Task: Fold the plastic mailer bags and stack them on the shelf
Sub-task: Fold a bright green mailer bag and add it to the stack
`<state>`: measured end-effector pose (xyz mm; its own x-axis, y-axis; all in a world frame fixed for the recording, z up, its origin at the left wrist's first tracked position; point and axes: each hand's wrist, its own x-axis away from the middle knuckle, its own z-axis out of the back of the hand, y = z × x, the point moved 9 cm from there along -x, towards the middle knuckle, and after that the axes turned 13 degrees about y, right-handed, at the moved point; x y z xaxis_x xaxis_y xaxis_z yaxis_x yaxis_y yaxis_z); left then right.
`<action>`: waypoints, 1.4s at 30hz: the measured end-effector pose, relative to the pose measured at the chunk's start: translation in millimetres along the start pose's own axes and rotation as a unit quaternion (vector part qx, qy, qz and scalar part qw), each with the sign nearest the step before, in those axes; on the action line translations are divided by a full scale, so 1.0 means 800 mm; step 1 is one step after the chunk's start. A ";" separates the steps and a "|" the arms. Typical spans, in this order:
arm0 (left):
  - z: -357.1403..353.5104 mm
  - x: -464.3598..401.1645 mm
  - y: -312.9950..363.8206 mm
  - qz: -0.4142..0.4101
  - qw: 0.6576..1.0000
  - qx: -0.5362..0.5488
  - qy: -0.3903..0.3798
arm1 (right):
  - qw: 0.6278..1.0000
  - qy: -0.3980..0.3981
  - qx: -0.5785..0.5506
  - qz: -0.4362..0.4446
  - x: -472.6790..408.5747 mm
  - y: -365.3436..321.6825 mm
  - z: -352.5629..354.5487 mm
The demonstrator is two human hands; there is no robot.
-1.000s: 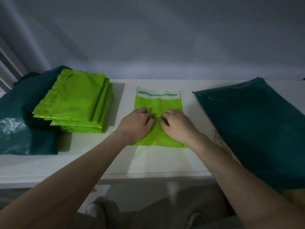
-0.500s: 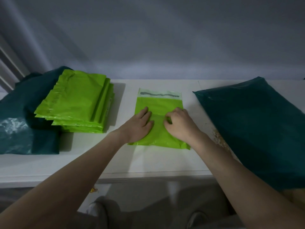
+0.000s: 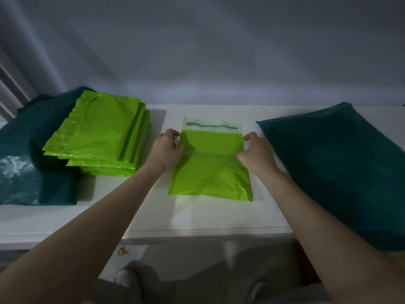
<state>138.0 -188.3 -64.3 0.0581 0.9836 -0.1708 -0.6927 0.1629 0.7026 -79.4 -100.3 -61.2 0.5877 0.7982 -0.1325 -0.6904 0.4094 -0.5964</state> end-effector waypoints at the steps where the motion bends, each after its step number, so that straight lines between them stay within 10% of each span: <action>1: 0.000 0.000 -0.001 0.013 1.000 0.016 0.000 | 1.000 -0.003 -0.012 -0.016 -0.002 0.005 -0.001; 11: -0.014 0.000 -0.027 0.153 0.979 0.134 -0.012 | 0.997 0.001 -0.062 -0.045 -0.007 0.014 -0.008; 27: -0.001 0.002 -0.021 0.090 0.995 -0.017 0.024 | 0.991 0.012 -0.103 -0.080 -0.011 0.024 -0.004; 42: -0.010 0.016 -0.013 0.245 0.922 0.298 -0.035 | 0.974 0.065 -0.193 -0.104 -0.017 0.024 0.015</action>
<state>140.6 -178.1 -79.4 -0.0958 0.9496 0.2985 -0.1308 -0.3093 0.9419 -105.5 -98.2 -61.5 0.7633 0.6431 -0.0621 -0.3567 0.3394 -0.8704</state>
